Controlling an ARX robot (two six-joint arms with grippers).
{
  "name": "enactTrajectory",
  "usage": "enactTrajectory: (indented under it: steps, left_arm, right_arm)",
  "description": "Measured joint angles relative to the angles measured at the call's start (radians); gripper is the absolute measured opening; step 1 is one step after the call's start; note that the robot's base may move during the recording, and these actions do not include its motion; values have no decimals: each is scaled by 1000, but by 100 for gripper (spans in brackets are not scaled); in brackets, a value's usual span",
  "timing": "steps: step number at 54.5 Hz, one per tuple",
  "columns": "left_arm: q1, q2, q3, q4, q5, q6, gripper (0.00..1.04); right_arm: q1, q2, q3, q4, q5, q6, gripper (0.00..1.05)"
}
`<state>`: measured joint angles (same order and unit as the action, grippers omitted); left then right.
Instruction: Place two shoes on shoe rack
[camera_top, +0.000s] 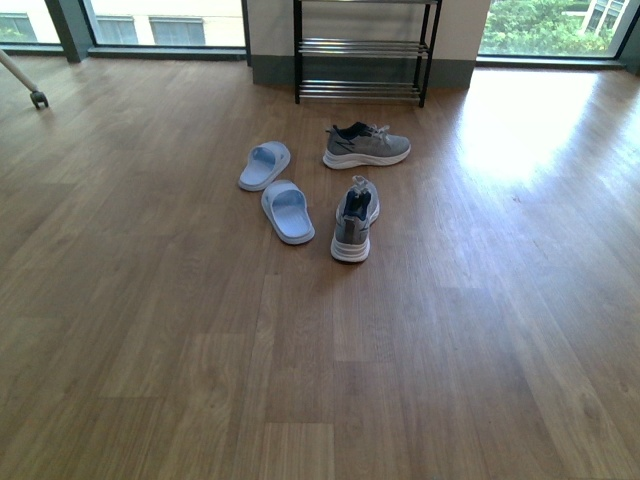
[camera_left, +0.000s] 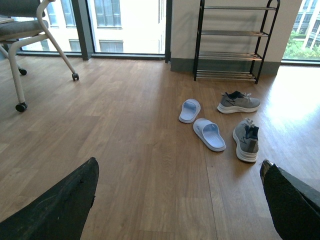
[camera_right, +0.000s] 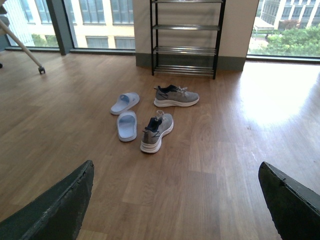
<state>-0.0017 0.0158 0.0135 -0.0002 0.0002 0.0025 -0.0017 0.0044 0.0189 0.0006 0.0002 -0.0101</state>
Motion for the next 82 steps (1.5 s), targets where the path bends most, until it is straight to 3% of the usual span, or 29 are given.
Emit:
enactTrajectory:
  steps: [82]
  left_arm:
    - [0, 0, 0, 0, 0, 0, 95]
  right_arm:
    - [0, 0, 0, 0, 0, 0, 95]
